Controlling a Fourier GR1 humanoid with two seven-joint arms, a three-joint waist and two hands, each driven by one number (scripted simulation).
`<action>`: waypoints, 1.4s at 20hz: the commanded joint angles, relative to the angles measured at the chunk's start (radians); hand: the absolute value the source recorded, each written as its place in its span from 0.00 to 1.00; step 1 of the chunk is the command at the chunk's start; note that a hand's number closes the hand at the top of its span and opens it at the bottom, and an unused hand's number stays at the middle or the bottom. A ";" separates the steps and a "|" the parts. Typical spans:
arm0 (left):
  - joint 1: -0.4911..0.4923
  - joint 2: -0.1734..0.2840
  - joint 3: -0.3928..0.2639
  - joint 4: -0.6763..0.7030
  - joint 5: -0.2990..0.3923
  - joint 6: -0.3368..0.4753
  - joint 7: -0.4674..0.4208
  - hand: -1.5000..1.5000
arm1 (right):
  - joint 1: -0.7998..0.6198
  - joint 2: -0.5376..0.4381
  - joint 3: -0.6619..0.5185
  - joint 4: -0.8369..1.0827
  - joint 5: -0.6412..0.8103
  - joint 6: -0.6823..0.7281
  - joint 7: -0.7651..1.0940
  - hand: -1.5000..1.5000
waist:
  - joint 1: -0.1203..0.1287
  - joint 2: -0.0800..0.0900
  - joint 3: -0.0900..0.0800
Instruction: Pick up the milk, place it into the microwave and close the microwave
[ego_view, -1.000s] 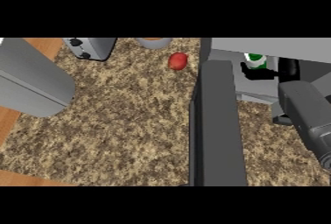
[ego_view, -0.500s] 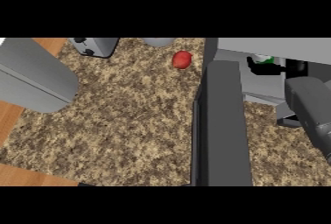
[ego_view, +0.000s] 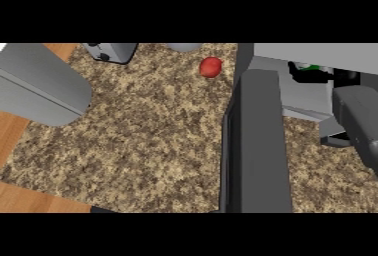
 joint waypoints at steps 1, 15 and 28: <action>-0.016 0.013 0.007 0.006 -0.017 0.004 0.004 0.00 | 0.000 -0.011 -0.001 0.002 0.002 0.008 -0.006 1.00 | 0.003 0.004 0.001; -0.057 0.032 -0.020 0.026 -0.040 -0.013 0.013 0.00 | -0.088 0.094 0.054 0.037 0.056 0.074 0.057 0.00 | 0.033 -0.009 -0.007; -0.086 0.046 -0.037 0.072 -0.070 -0.014 0.033 0.00 | -0.207 0.241 0.046 0.016 0.056 -0.064 0.148 0.00 | -0.001 -0.029 -0.008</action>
